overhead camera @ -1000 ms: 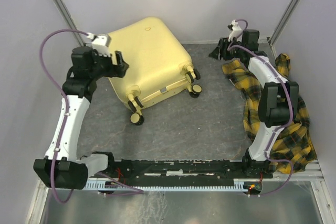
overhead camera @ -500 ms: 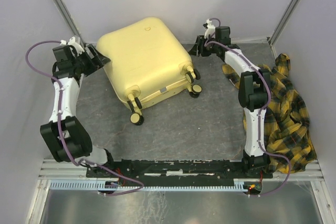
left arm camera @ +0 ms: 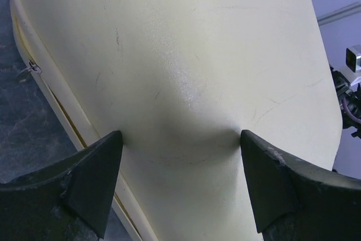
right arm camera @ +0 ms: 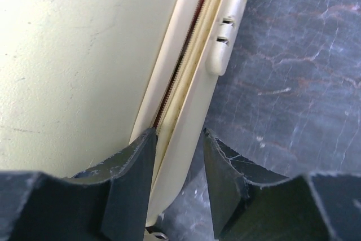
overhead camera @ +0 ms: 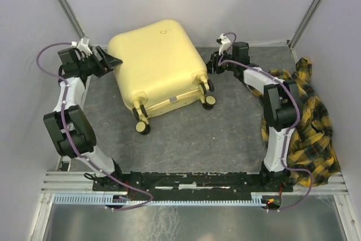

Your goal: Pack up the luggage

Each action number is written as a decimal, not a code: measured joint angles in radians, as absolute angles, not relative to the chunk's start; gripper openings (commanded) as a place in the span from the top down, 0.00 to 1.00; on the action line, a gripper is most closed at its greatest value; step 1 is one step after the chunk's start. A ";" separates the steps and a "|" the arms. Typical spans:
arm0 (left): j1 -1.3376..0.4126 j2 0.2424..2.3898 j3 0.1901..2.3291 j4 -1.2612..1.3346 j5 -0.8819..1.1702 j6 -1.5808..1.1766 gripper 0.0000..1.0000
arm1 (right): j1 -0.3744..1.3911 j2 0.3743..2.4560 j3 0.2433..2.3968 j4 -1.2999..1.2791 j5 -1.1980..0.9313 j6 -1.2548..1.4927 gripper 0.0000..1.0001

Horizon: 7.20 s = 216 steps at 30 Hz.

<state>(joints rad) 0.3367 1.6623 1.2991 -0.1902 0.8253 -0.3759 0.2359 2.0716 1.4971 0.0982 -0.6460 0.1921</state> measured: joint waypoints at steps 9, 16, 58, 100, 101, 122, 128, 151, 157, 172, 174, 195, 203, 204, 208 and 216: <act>0.234 1.676 1.317 -0.148 0.788 -0.257 0.18 | 0.236 1.810 1.174 0.102 -0.643 0.101 0.52; 0.148 1.713 1.372 -0.132 0.721 -0.196 0.21 | 0.260 1.625 1.001 0.019 -0.654 0.062 0.51; 0.103 1.539 1.347 -0.353 0.562 -0.037 0.19 | 0.737 1.152 0.489 0.153 -0.142 0.001 0.35; 0.082 1.247 1.258 -1.028 0.240 0.434 0.16 | 0.783 1.231 0.609 0.097 0.005 -0.014 0.98; 0.080 1.251 1.251 -1.031 0.234 0.437 0.17 | 0.783 1.233 0.612 0.094 0.007 -0.014 0.98; 0.028 1.290 1.215 -1.011 0.183 0.432 0.97 | 0.604 1.246 0.658 0.022 -0.190 -0.025 0.98; 0.040 1.305 1.217 -0.997 0.202 0.462 0.97 | 0.487 1.304 0.709 0.022 -0.236 -0.060 0.98; 0.144 1.694 1.562 -0.905 0.226 0.677 0.41 | 0.562 1.477 0.847 0.084 -0.330 0.017 0.98; 0.152 1.740 1.656 -0.923 0.320 0.625 0.01 | 0.630 1.520 0.847 0.157 -0.258 0.090 0.98; -0.173 1.191 1.464 -1.131 0.594 0.510 0.04 | 0.646 1.559 0.862 0.172 -0.223 0.127 0.98; -0.200 1.180 1.402 -1.134 0.605 0.464 0.06 | 0.646 1.559 0.863 0.171 -0.223 0.126 0.98; -0.497 1.369 1.276 -0.949 0.400 0.170 0.44 | 0.653 1.571 0.892 0.131 -0.197 0.121 0.98; -0.500 1.370 1.251 -0.905 0.383 0.174 0.97 | 0.657 1.571 0.895 0.117 -0.179 0.096 0.98; -0.500 1.357 1.235 -0.890 0.383 0.183 0.97 | 0.656 1.569 0.895 0.114 -0.177 0.089 0.99; -0.500 1.317 1.192 -0.875 0.389 0.239 0.97 | 0.647 1.555 0.895 0.094 -0.175 0.065 0.98; -0.488 1.211 1.110 -0.892 0.381 0.473 0.97 | 0.621 1.464 0.828 0.052 -0.218 0.020 0.98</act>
<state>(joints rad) -0.4881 1.2110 1.1103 -0.8925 0.3809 0.4728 0.6209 1.4635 0.8276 0.0517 -0.2180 0.0204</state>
